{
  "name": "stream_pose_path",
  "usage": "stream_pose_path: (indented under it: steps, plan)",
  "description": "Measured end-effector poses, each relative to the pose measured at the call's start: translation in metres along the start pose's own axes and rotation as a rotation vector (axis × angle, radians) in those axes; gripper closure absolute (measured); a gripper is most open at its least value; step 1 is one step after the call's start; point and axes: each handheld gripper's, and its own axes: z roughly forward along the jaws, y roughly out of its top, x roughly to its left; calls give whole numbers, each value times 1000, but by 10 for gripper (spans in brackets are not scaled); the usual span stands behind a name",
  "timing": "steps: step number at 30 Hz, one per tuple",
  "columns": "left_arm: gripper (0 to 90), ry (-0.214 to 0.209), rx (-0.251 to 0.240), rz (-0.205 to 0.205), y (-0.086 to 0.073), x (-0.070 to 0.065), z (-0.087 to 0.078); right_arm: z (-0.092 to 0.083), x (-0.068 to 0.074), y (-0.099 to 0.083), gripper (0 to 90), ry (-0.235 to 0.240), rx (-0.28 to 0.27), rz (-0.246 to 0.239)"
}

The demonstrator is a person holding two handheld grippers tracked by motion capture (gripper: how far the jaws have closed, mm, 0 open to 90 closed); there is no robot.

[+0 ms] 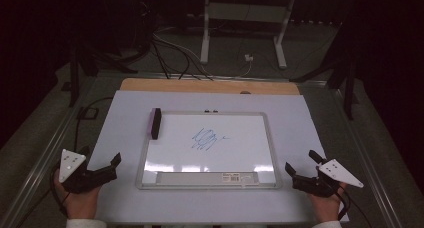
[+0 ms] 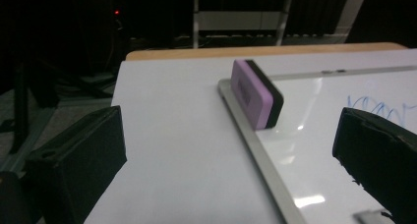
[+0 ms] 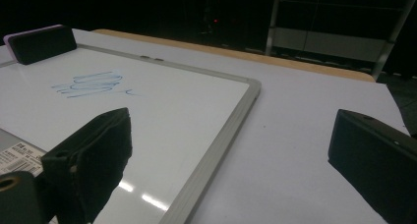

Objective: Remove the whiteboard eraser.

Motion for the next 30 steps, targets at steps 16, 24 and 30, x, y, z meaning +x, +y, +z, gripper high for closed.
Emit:
stream_pose_path:
  steps: [16, 24, 30]
  plan:
    - [5, -57, 2, 19, 37, -2, 34, -1, -1, 1, 27, -12, -6, -7]
    - [5, -77, 30, 26, 41, -7, 56, -2, -2, 1, 25, -24, 3, 3]
    - [4, -77, 50, 7, 40, -4, 68, -2, -1, 2, 12, -40, 18, -5]
